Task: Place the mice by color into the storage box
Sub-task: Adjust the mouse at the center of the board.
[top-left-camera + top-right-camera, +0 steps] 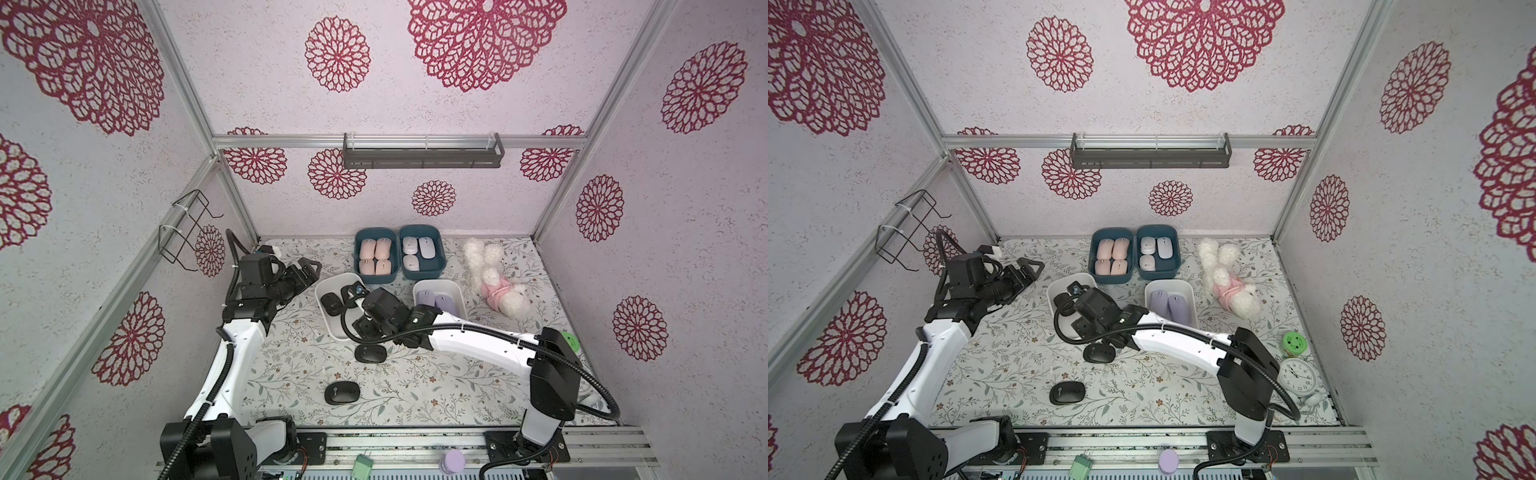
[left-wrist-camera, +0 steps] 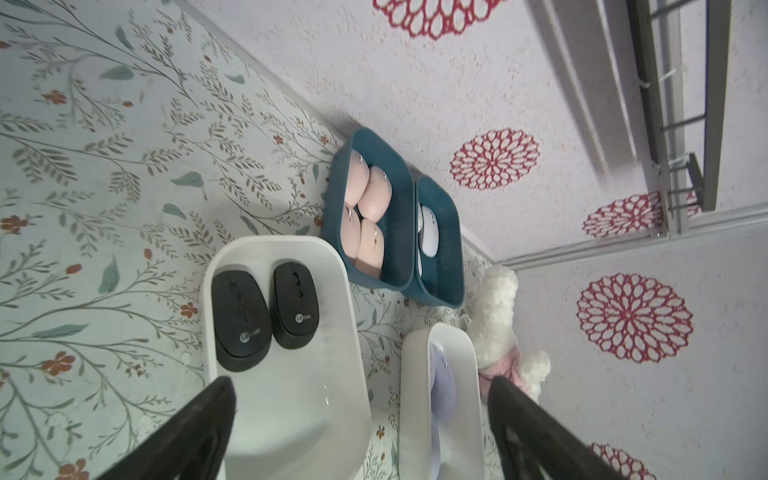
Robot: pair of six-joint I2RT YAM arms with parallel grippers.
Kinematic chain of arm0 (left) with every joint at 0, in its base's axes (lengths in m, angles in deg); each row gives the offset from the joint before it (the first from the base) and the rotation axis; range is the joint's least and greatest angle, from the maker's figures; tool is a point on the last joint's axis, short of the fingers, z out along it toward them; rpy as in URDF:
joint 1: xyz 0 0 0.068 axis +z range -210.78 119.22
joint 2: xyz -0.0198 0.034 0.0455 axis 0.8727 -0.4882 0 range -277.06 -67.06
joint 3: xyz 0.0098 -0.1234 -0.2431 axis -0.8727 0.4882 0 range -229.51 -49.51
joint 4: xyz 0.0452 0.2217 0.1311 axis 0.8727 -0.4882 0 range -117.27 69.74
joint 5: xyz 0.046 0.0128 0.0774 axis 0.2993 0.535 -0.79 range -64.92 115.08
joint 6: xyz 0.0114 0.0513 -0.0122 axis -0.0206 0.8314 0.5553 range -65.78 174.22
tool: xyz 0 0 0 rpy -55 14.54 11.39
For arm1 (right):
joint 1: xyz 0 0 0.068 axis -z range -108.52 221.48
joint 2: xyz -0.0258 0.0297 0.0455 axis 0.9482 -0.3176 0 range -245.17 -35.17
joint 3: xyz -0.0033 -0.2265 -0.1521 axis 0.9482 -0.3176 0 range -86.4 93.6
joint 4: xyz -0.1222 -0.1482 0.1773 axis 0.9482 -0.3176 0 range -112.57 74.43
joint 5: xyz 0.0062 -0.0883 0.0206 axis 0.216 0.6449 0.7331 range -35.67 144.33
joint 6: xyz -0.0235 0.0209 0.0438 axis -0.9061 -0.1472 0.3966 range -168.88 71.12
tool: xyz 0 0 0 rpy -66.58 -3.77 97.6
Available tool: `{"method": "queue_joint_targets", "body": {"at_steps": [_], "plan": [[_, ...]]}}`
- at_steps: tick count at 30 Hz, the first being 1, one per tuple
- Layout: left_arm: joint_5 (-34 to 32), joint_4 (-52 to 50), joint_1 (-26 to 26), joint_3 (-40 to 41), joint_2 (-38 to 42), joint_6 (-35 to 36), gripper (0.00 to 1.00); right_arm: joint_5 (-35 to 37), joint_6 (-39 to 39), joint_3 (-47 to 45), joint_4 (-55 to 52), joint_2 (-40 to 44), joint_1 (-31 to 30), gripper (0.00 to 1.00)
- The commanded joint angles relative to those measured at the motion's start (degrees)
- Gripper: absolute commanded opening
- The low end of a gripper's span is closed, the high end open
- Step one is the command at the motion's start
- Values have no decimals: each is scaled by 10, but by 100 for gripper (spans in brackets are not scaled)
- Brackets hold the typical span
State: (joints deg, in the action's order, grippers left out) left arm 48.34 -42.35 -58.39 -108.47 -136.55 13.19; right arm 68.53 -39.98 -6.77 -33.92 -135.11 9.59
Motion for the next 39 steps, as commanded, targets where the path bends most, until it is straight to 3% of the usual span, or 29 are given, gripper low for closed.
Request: {"method": "queue_joint_targets", "body": {"at_steps": [1, 7, 11, 23, 30, 39], "plan": [[2, -17, -13, -14, 5, 18, 97, -39, 27, -57, -1, 17, -6, 77], [-52, -32, -1, -15, 23, 25, 97, -102, 30, -75, -5, -7, -46, 77], [-67, -33, 1, -13, 32, 28, 97, -119, 20, -49, -20, -46, -105, 77], [-89, -28, 13, -4, 71, 15, 97, -52, 46, -21, -38, -116, -210, 81], [-88, -27, 15, -3, 72, 16, 97, 0, 55, -26, -42, -131, -211, 84], [-106, -28, 17, -1, 74, 19, 97, 59, 48, -31, -46, -127, -156, 83]]}}
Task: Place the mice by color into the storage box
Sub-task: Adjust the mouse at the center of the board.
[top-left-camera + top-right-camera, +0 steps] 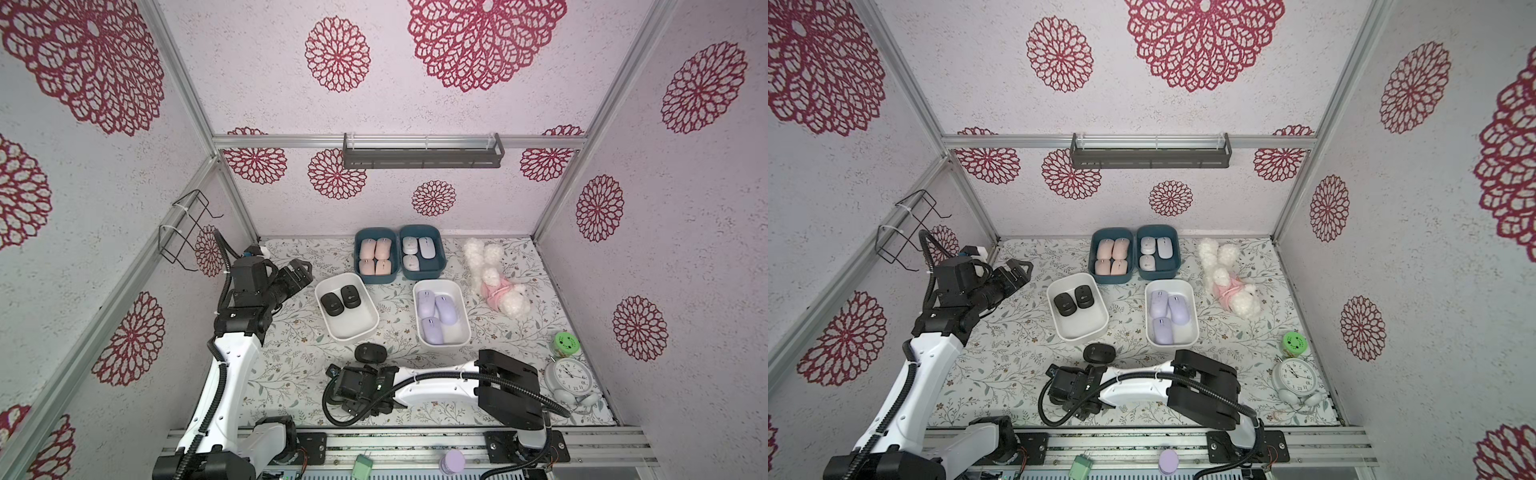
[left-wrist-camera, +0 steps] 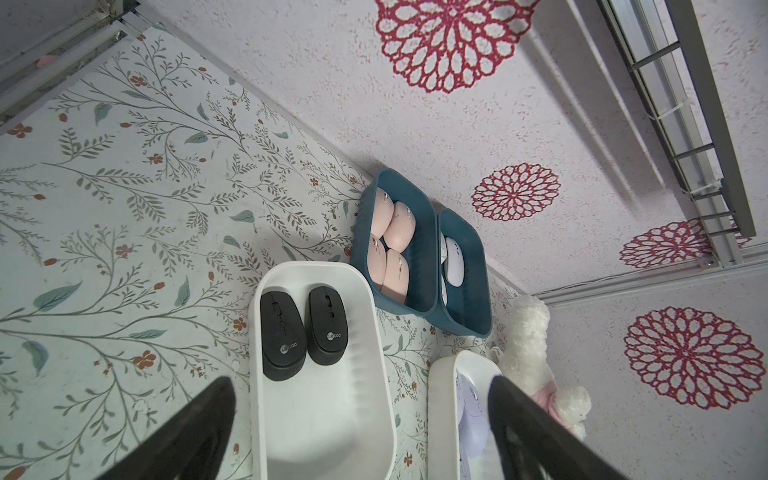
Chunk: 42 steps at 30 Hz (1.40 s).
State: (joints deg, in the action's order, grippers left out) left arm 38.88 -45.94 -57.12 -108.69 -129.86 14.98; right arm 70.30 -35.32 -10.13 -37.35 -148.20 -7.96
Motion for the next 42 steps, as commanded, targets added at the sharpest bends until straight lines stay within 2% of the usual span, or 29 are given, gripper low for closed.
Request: {"method": "queue_joint_targets", "body": {"at_steps": [1, 4, 9, 16, 27, 32, 37, 42], "plan": [[-11, 8, 5, 1, 6, 1, 97, 46, 0, 4, -8, 4, 24, 83], [-11, 9, 6, 1, 7, 2, 97, 47, 3, 16, 6, -2, 42, 83], [-15, 8, 7, 2, 9, 3, 97, 104, -1, 56, -2, -19, 55, 83], [-22, 7, 10, 2, 15, 1, 97, 79, 35, 83, 9, 4, 31, 81], [-36, 6, 11, 6, 24, 1, 97, 137, 75, 249, -83, -130, -9, 87], [-38, 5, 10, 8, 25, -3, 97, 147, 89, 260, -121, -146, -18, 87], [-36, 5, 11, 6, 26, -2, 97, 148, 108, 207, -133, -106, -21, 84], [-27, 9, 11, 6, 24, -6, 97, 89, 118, 135, -111, -51, -3, 82]]}}
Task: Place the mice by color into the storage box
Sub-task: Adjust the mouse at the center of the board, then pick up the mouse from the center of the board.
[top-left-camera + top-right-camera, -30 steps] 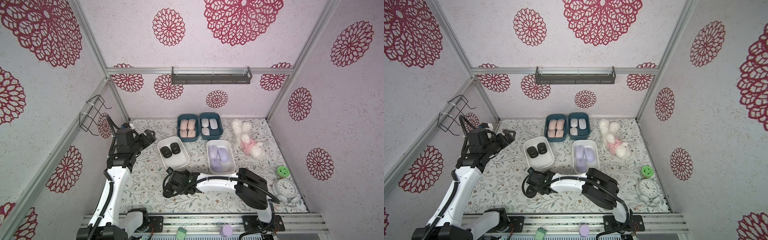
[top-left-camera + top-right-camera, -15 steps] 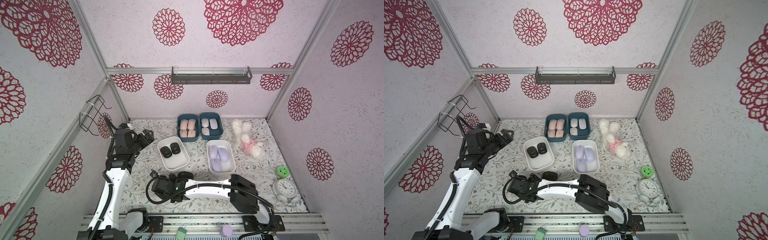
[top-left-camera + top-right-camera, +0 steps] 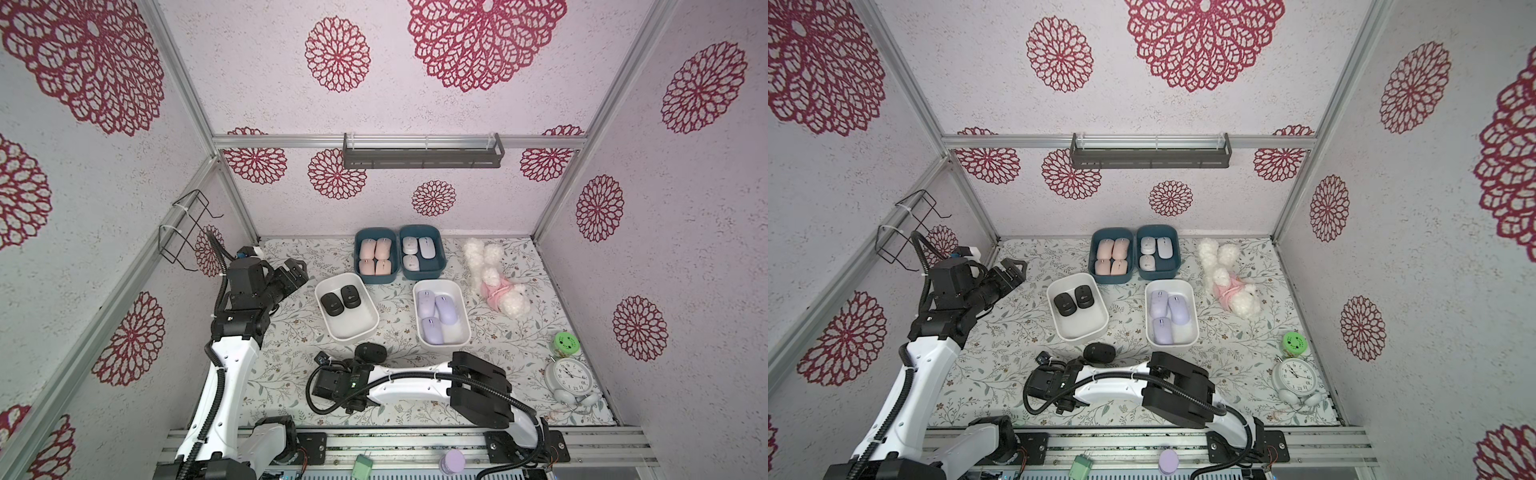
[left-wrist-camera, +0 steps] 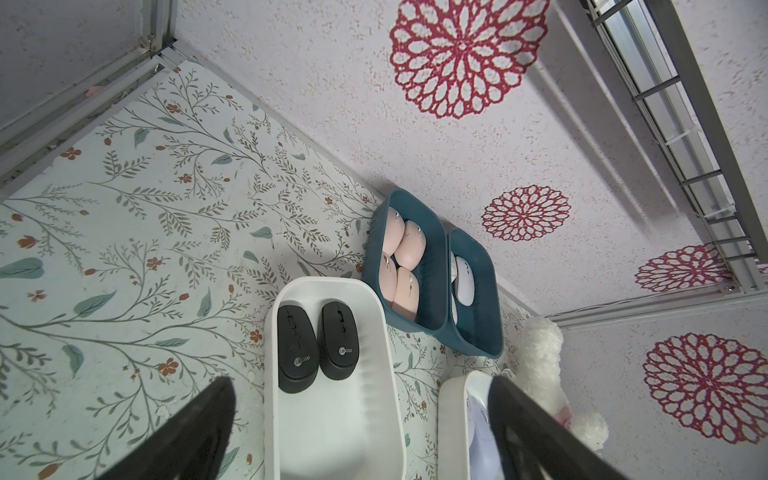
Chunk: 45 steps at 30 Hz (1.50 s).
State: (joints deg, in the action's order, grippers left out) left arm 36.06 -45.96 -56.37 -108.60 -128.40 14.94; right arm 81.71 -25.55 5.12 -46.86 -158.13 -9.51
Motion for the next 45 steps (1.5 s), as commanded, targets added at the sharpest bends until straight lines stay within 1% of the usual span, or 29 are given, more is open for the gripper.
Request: {"method": "queue_joint_targets", "body": {"at_steps": [1, 4, 6, 8, 15, 18, 20, 25, 28, 30, 33, 37, 40, 42, 45], "plan": [[2, 10, 4, 6, 9, -5, 97, -42, 22, -24, -13, 54, 19, 82], [2, 9, 3, 6, 6, -7, 97, -107, 40, -37, 1, 70, 41, 83], [7, 9, 3, 5, 4, -6, 97, -162, 54, -55, 32, 85, 58, 83], [6, 9, 3, 5, 3, -8, 97, -194, 64, -60, 41, 86, 71, 82], [4, 3, 3, 3, -7, -8, 97, -222, 74, -44, 32, 56, 89, 72], [4, -1, 3, -1, -11, -7, 97, -206, 68, -39, 29, 47, 89, 69], [4, -1, 3, 0, -12, -8, 97, -194, 53, -31, 20, 40, 87, 69], [4, -1, 4, -1, -12, -7, 97, -192, 33, -24, 18, 29, 86, 69], [2, 0, 4, 2, -11, -6, 97, -190, 24, -24, 21, 31, 85, 62], [0, 1, 4, 2, -10, -5, 97, -186, 21, -32, 29, 44, 82, 56], [0, 1, 4, 1, -9, -5, 97, -183, 15, -41, 35, 70, 78, 53], [-2, 0, 4, 1, -11, -5, 97, -162, 14, -46, 30, 120, 72, 52], [0, 0, 7, 2, -10, -8, 97, -114, 19, -46, 28, 155, 71, 48], [3, 1, 7, 2, -9, -8, 97, -95, 18, -33, 20, 170, 76, 48], [0, 6, 7, 6, -8, -10, 97, -73, 10, 17, -11, 157, 96, 48]]}}
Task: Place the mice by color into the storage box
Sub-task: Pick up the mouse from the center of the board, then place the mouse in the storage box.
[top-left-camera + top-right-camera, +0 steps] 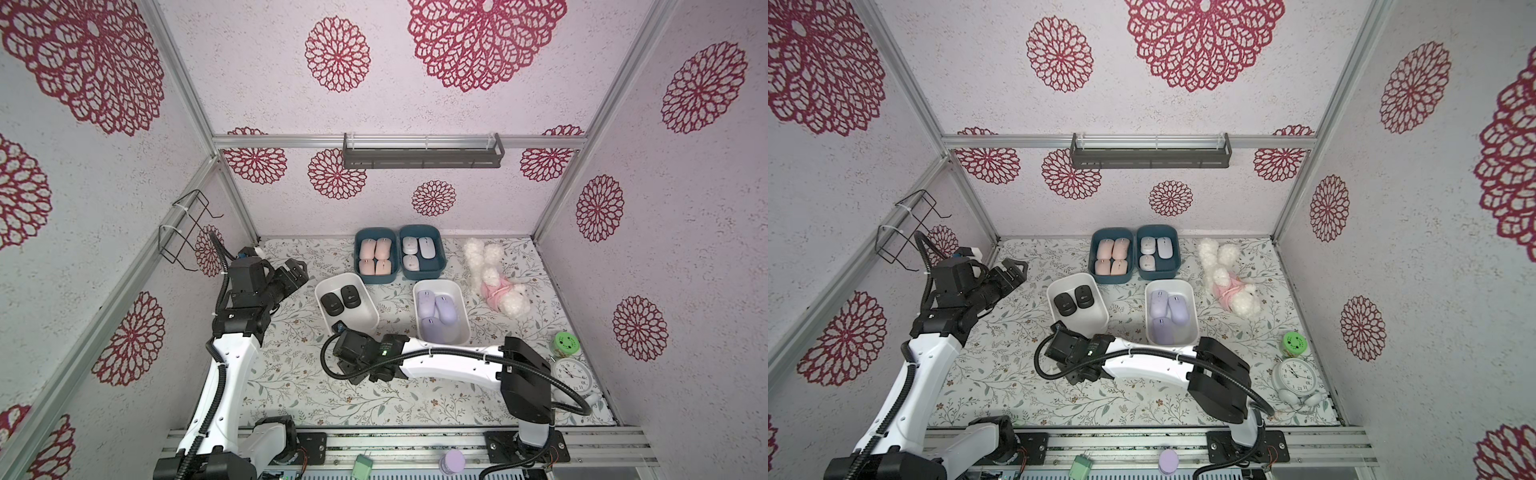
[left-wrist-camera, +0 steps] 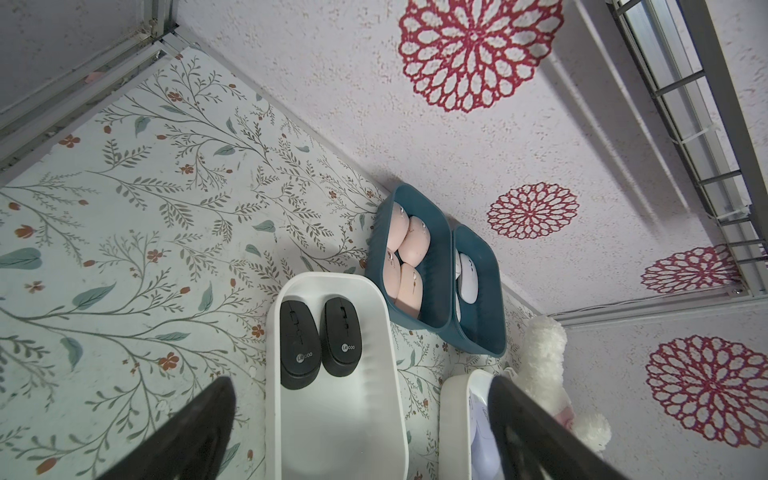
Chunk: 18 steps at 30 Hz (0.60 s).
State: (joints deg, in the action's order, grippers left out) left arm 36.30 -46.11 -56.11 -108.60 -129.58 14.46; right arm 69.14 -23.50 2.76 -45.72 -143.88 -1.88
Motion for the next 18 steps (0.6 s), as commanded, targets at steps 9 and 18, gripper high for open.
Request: {"method": "queue_joint_targets", "body": {"at_steps": [9, 18], "plan": [[2, 16, 8, 13, -16, -14, 97, -11, -17, 187, -2, -124, 110, 47], [32, 24, 27, 13, -28, -24, 97, -53, -29, 343, -67, -265, 128, 47]]}}
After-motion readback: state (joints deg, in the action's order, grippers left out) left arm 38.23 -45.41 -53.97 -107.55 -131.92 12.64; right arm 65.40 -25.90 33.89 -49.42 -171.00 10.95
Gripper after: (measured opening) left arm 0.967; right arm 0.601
